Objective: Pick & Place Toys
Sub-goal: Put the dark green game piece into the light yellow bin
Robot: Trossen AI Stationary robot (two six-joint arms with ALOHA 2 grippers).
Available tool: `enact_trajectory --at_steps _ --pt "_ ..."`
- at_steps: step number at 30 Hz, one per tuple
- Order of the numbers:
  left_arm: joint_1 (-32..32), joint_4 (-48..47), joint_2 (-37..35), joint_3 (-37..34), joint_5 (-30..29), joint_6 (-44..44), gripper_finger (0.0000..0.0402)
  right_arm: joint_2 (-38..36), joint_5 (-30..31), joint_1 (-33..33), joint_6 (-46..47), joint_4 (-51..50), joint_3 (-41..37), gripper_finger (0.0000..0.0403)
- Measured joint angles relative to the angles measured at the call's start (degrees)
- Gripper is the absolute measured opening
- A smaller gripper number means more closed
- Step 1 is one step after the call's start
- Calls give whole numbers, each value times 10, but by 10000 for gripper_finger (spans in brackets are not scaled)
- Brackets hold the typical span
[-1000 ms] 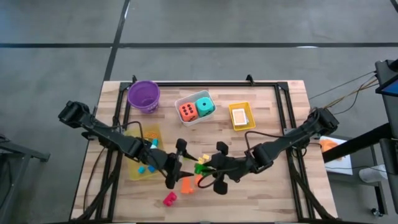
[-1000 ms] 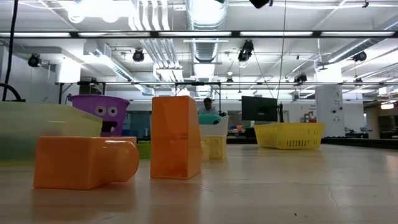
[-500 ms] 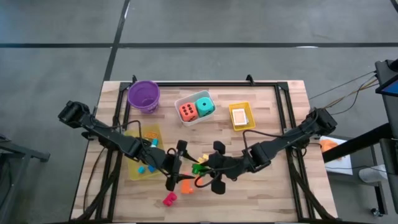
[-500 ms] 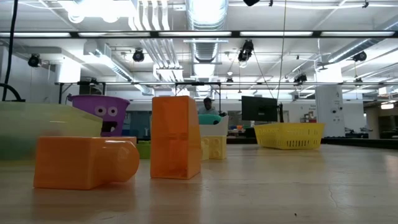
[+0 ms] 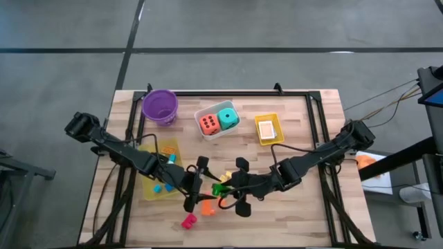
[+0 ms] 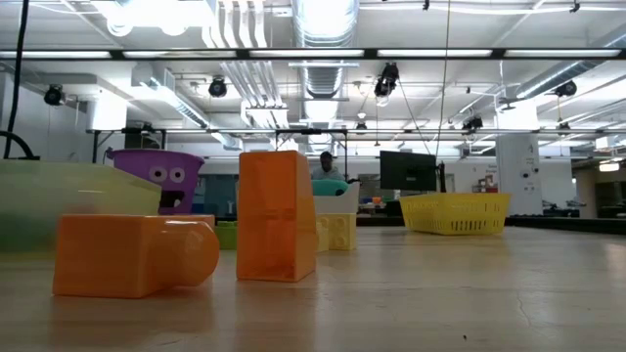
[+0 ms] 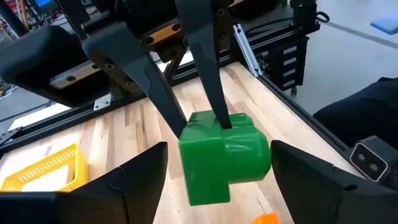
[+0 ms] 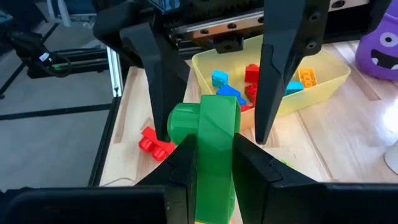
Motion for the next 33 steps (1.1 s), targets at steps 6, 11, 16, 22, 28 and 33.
enact_trajectory --at_steps 6,11,16,22,28,33 --pt "0 -1 0 0 11 2 261 0 -3 0 -3 4 0 64" --pt "0 -1 0 0 31 0 190 0 -18 -2 -5 10 0 64" --pt "0 -4 0 0 40 7 151 -1 -29 -4 -2 17 1 28" --pt "0 -4 0 0 43 2 161 -2 -27 -4 -5 16 0 14" --pt "-1 0 0 0 43 2 159 -2 -27 -4 -16 27 0 16" --pt "-1 0 0 0 42 -1 117 -1 -23 -5 -15 32 -1 17"
